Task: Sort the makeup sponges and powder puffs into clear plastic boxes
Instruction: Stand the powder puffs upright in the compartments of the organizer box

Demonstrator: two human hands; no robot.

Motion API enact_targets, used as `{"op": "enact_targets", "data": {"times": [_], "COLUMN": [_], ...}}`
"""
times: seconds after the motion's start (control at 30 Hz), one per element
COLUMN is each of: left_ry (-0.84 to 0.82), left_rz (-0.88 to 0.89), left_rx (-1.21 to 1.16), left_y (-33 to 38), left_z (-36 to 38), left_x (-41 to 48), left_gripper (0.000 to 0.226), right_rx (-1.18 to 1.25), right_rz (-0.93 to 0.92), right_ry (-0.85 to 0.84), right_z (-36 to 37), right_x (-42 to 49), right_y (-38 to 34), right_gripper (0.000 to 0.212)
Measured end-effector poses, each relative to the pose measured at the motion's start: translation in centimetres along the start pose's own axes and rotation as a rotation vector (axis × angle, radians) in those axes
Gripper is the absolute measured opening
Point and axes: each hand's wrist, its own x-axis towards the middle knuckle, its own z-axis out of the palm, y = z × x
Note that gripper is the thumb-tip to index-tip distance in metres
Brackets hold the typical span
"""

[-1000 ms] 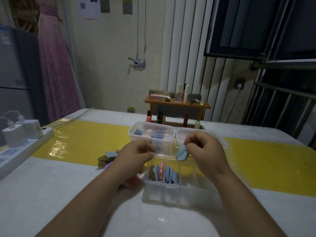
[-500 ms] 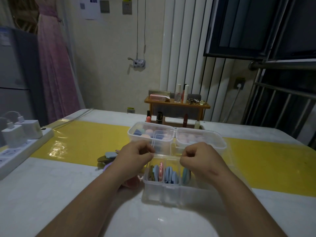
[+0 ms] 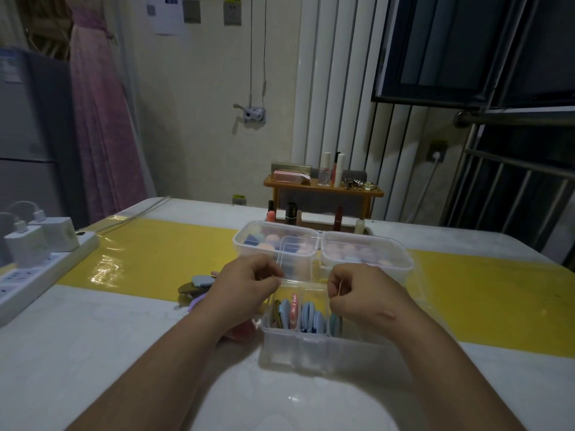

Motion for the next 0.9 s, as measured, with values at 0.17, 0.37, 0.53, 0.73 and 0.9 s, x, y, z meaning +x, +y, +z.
{"op": "enact_targets", "data": {"times": [0.17, 0.37, 0.53, 0.73, 0.9], "left_ry": [0.022, 0.105, 0.207, 0.286, 0.241], "left_rz": [0.001, -0.035, -0.147, -0.244, -0.249], "left_rx": [-0.035, -0.114, -0.227, 0.086, 0.495], "left_y": [0.2, 0.4, 0.1, -0.7, -0.8], "left_z": [-0.1, -0.6, -1.4, -2.7, -2.9], "left_x": [-0.1, -0.4, -0.4, 0.0, 0.2], "left_gripper": [0.014, 0.03, 0.038, 0.053, 0.023], "right_rx": [-0.004, 0.042, 0.084, 0.138, 0.153], "right_rz": [-0.003, 0.002, -0.019, -0.118, -0.136], "right_ry": [0.013, 0.037, 0.082, 0.186, 0.197], "right_z": [0.0, 0.2, 0.4, 0.7, 0.8], "right_x": [0.2, 0.3, 0.4, 0.2, 0.4], "right_y": [0.1, 0.4, 0.5, 0.4, 0.4], "right_gripper": [0.012, 0.011, 0.014, 0.017, 0.015]}}
